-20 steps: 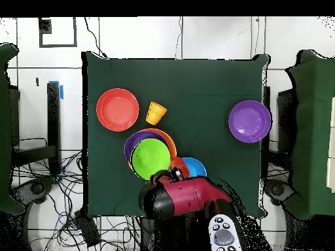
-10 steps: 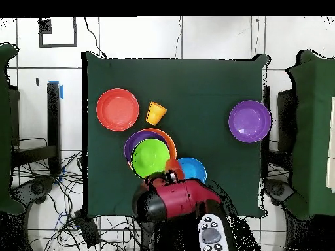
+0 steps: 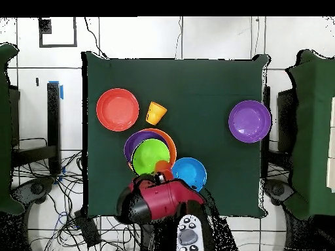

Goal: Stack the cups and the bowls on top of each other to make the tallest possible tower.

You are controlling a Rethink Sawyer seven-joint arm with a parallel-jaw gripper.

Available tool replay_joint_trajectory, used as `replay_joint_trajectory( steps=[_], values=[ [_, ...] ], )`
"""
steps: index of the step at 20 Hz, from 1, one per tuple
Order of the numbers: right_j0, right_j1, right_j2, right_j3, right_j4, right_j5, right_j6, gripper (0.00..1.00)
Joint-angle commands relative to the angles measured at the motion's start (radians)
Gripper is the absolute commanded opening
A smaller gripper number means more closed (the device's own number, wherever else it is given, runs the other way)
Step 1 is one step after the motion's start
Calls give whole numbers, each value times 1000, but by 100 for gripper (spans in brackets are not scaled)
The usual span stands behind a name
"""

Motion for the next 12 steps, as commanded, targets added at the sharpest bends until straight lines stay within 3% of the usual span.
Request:
replay_joint_trajectory(
  steps=[1,6,12],
  values=[
    [75,60,10,-13,56,14,181,0],
    [89,84,-5,-24,54,-8,187,0],
    [42,46,36,-21,62,34,155,0]
  ],
)
